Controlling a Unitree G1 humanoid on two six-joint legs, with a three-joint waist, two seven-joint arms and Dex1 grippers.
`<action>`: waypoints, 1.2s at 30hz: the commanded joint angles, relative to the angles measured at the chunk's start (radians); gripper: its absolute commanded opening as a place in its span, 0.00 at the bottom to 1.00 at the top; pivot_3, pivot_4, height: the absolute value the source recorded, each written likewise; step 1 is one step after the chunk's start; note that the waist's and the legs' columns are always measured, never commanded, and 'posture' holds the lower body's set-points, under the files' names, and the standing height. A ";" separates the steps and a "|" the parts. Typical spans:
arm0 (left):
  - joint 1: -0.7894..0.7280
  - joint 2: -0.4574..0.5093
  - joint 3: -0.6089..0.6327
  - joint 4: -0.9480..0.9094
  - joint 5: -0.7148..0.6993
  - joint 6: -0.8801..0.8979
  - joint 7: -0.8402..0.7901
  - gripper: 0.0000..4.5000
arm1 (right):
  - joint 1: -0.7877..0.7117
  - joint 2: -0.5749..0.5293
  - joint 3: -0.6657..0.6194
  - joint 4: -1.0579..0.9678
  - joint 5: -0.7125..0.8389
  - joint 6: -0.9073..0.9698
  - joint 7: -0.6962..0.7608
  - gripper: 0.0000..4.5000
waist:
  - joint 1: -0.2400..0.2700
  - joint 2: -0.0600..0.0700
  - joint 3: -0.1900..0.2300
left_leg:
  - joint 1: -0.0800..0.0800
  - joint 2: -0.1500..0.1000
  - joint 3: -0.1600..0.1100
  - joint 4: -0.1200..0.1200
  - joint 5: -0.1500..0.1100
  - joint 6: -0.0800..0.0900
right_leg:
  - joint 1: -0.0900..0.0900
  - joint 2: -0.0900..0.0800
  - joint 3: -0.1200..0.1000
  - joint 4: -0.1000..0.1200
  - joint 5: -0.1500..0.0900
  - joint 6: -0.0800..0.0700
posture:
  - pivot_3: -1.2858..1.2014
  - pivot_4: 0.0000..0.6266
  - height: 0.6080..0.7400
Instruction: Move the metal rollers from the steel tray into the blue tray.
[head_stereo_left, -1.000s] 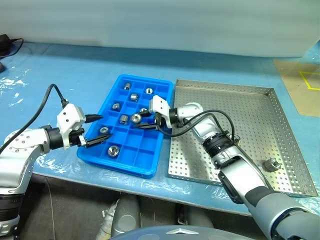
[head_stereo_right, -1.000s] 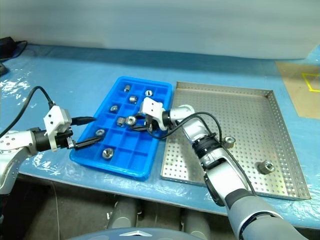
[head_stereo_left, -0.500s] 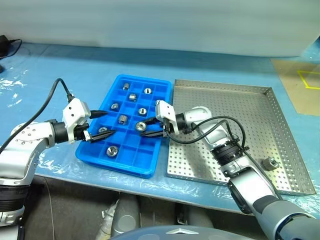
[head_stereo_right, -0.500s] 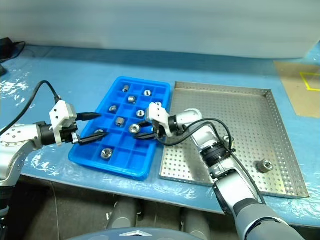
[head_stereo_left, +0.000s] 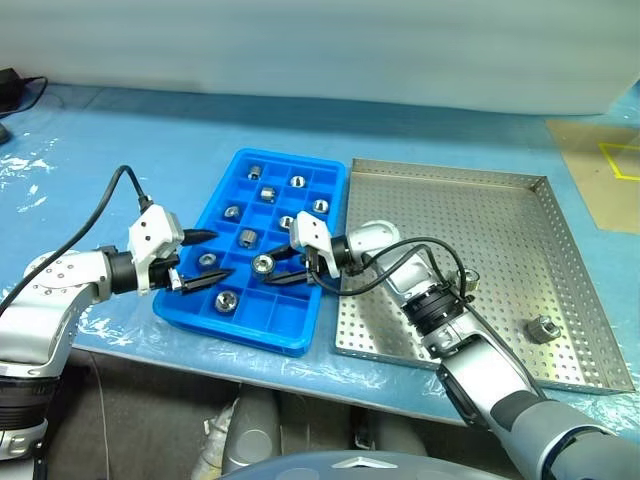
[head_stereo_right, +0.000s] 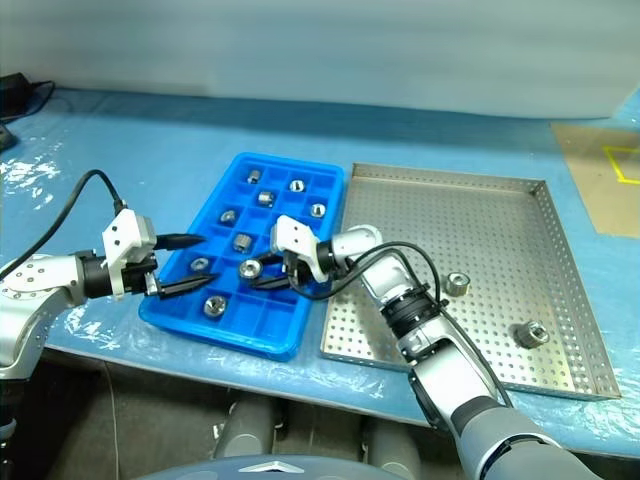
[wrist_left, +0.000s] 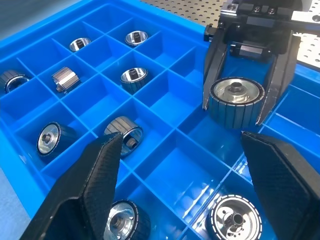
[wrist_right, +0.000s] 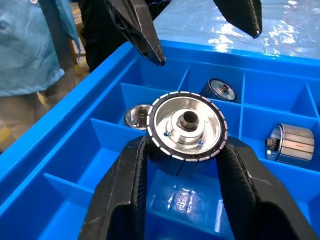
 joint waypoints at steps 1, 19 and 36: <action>0.001 0.011 0.022 -0.028 -0.020 0.002 0.006 0.88 | -0.014 0.007 -0.010 0.001 -0.004 -0.011 -0.019 0.72 | 0.000 0.000 0.000 | 0.000 0.000 0.000 0.000 0.000 0.000 | 0.000 0.000 0.000 0.000 0.000 0.000 | 0.62 0.24 1.00; -0.292 -0.186 -0.242 0.214 0.041 -0.117 -0.093 0.88 | 0.045 -0.286 -0.269 -0.269 0.071 0.184 -0.161 0.87 | -0.023 0.000 0.000 | 0.001 -0.002 0.003 0.002 0.003 -0.004 | 0.002 0.001 0.001 0.001 0.000 0.000 | 0.49 0.24 1.00; -0.572 -0.440 -0.401 0.606 0.128 -0.327 -0.301 0.88 | 0.553 -0.517 -0.569 -0.602 0.124 0.353 -0.404 0.87 | -0.143 0.000 0.000 | 0.003 -0.002 0.009 0.004 -0.001 0.006 | 0.005 0.002 0.003 -0.003 0.000 0.000 | 0.37 0.24 1.00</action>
